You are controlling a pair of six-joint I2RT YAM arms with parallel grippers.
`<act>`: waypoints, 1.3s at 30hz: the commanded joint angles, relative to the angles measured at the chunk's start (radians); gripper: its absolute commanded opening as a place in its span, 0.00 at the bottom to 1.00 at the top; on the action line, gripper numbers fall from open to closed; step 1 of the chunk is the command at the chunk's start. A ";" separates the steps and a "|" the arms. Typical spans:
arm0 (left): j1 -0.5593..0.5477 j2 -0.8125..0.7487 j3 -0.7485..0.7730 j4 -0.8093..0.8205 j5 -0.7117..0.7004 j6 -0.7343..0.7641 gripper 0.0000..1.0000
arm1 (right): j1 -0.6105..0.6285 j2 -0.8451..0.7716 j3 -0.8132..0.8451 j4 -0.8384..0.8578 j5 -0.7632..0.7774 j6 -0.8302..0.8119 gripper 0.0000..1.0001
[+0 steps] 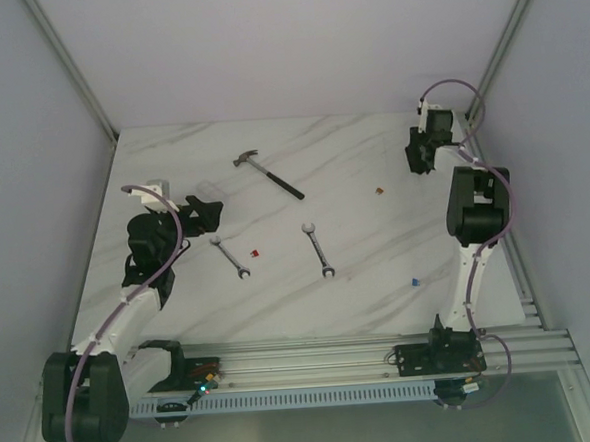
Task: Snap on the fuse box
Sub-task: Pick up the fuse box base from the center of the board, then place the fuse box base at the center of the board.
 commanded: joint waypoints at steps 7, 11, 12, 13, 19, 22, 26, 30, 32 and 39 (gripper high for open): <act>-0.048 -0.044 -0.004 -0.016 0.065 -0.062 1.00 | 0.043 -0.329 -0.376 0.063 -0.026 0.064 0.26; -0.063 -0.037 -0.007 -0.030 0.060 -0.068 1.00 | 0.088 -0.492 -0.519 0.083 -0.035 0.095 0.24; -0.066 -0.035 -0.006 -0.034 0.063 -0.072 1.00 | 0.105 -0.527 -0.553 0.085 -0.038 0.102 0.24; -0.070 -0.035 -0.006 -0.038 0.064 -0.074 1.00 | 0.124 -0.563 -0.587 0.089 -0.039 0.104 0.24; -0.096 -0.044 -0.024 -0.049 0.050 -0.092 1.00 | 0.263 -0.751 -0.766 0.112 -0.043 0.129 0.22; -0.104 -0.038 -0.030 -0.058 0.042 -0.104 1.00 | 0.357 -0.816 -0.825 0.134 -0.061 0.137 0.22; -0.106 -0.032 -0.029 -0.099 0.023 -0.112 1.00 | 0.493 -0.864 -0.860 0.152 -0.093 0.143 0.21; -0.107 -0.041 -0.029 -0.147 -0.001 -0.117 1.00 | 0.666 -0.860 -0.867 0.172 -0.108 0.127 0.22; -0.107 -0.044 -0.030 -0.173 -0.017 -0.125 1.00 | 0.737 -0.841 -0.871 0.189 -0.111 0.114 0.22; -0.107 -0.034 -0.041 -0.205 0.007 -0.149 1.00 | 0.936 -0.736 -0.883 0.262 -0.150 0.041 0.24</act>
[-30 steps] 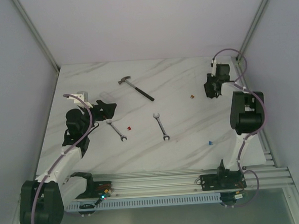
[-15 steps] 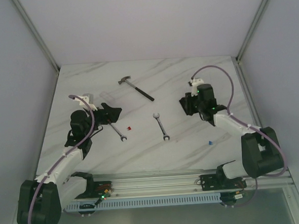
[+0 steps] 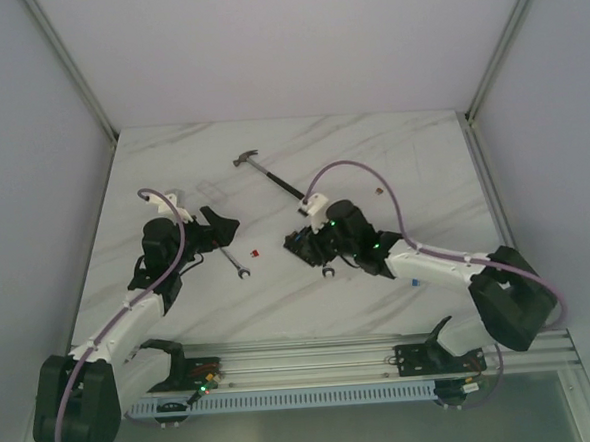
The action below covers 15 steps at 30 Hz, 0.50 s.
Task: Snap on the fuse box
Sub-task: Place the fuse box base at the center of the board.
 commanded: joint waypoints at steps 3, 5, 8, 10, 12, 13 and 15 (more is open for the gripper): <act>-0.005 -0.002 -0.027 -0.031 0.015 -0.031 1.00 | 0.109 0.085 -0.027 0.112 -0.070 -0.087 0.29; -0.006 0.004 -0.027 -0.030 0.030 -0.036 1.00 | 0.128 0.104 -0.022 0.109 -0.078 -0.113 0.34; -0.015 0.017 -0.028 -0.031 0.048 -0.039 1.00 | 0.138 0.117 -0.016 0.090 -0.086 -0.141 0.41; -0.023 0.025 -0.030 -0.030 0.051 -0.039 1.00 | 0.139 0.118 -0.021 0.083 -0.074 -0.147 0.51; -0.029 0.030 -0.033 -0.031 0.058 -0.039 1.00 | 0.139 0.110 -0.030 0.069 -0.067 -0.152 0.61; -0.032 0.031 -0.033 -0.031 0.062 -0.039 1.00 | 0.139 0.097 -0.037 0.060 -0.058 -0.152 0.63; -0.035 0.030 -0.036 -0.031 0.064 -0.039 1.00 | 0.139 0.066 -0.055 0.044 -0.036 -0.156 0.66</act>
